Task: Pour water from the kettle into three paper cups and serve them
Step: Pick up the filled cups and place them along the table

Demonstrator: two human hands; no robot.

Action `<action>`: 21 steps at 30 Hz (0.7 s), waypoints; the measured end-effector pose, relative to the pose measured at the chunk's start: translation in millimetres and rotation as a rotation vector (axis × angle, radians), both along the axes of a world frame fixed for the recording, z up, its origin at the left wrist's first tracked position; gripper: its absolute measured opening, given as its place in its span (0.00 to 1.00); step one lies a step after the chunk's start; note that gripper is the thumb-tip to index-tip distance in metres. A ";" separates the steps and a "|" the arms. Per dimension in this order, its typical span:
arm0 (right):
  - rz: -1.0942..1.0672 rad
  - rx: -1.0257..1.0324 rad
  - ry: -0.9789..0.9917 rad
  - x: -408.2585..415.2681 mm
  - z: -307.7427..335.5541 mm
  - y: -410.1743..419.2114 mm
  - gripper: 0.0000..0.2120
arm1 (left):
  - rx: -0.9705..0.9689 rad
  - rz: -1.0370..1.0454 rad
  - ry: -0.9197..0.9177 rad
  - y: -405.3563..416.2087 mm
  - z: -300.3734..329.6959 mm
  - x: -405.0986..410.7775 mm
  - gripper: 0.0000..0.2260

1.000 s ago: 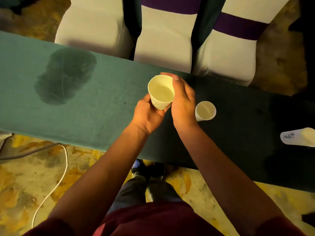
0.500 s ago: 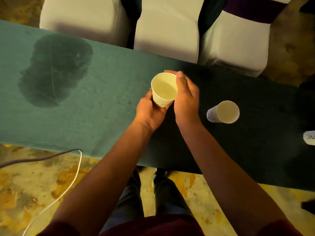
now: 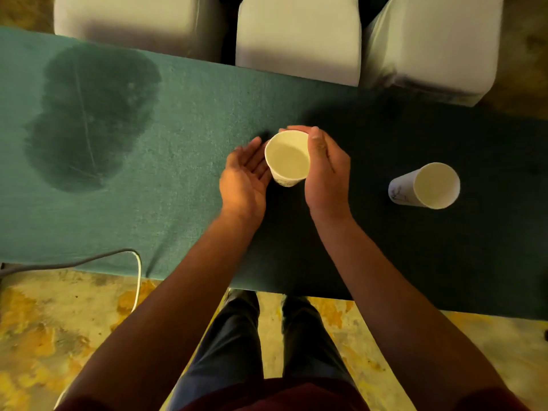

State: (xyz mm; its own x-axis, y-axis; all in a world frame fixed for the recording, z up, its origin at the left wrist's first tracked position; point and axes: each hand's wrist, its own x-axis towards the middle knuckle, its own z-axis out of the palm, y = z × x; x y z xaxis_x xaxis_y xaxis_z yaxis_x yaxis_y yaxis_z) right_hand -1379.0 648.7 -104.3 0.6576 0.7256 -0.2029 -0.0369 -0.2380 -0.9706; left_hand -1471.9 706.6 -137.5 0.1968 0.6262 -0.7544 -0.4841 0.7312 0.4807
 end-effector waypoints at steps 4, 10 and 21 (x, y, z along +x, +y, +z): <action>0.025 0.014 -0.003 -3.8 -4.6 -2.3 0.19 | 0.051 -0.013 0.094 -3.5 3.5 2.8 0.13; 0.018 0.019 0.002 -7.9 -13.3 -7.6 0.19 | 0.131 -0.015 0.224 -12.0 6.5 -0.9 0.15; 0.045 0.016 0.011 -14.1 -22.9 -15.2 0.18 | 0.242 0.015 0.320 -21.1 6.3 -10.7 0.15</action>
State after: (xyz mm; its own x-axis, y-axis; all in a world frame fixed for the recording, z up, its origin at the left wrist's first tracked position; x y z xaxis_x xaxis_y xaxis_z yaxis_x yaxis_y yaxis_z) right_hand -1393.1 633.5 -127.2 0.6223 0.7573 -0.1982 -0.0375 -0.2241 -0.9738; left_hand -1482.6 685.5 -131.2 -0.0342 0.7942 -0.6067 -0.2917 0.5727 0.7661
